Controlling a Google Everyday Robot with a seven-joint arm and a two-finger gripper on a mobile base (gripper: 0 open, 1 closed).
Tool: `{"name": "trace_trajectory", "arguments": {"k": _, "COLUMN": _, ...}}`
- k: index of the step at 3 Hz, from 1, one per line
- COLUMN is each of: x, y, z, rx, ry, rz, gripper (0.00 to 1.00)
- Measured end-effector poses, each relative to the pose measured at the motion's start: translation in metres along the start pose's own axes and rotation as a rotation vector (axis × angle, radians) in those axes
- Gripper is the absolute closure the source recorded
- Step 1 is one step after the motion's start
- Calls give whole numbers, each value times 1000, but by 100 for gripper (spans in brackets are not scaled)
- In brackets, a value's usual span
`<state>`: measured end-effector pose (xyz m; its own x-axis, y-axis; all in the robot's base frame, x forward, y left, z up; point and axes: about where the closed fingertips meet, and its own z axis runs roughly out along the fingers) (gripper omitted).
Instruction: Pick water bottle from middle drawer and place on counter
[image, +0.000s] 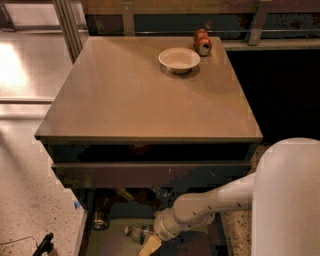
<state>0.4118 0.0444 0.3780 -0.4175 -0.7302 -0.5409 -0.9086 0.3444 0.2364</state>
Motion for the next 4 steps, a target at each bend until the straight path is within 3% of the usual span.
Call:
{"name": "trace_trajectory", "arguments": {"k": 1, "x": 0, "y": 0, "z": 0, "rx": 0, "ry": 0, "rz": 0, "gripper": 0}}
{"name": "trace_trajectory", "arguments": {"k": 4, "x": 0, "y": 0, "z": 0, "rx": 0, "ry": 0, "rz": 0, "gripper": 77}}
